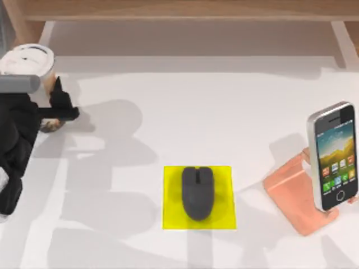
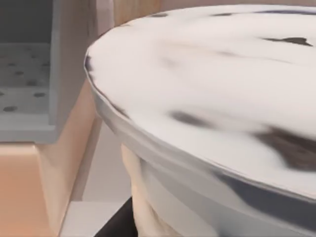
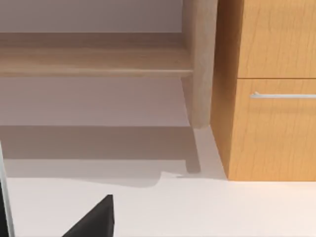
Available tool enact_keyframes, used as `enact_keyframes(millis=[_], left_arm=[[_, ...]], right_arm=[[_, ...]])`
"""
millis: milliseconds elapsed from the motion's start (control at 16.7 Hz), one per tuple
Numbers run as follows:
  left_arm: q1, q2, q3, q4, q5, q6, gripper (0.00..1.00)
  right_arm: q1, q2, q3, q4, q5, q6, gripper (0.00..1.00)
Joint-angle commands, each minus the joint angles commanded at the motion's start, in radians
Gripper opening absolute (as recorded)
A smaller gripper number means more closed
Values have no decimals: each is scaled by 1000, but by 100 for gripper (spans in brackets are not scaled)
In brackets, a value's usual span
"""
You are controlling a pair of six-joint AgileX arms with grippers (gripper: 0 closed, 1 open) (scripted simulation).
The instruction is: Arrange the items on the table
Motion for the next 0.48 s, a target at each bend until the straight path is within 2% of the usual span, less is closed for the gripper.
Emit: enact_keyframes(millis=[480], left_arm=[[0, -27, 0, -27, -1, 2, 0]], right_arm=[[0, 0, 0, 0, 0, 0, 100]])
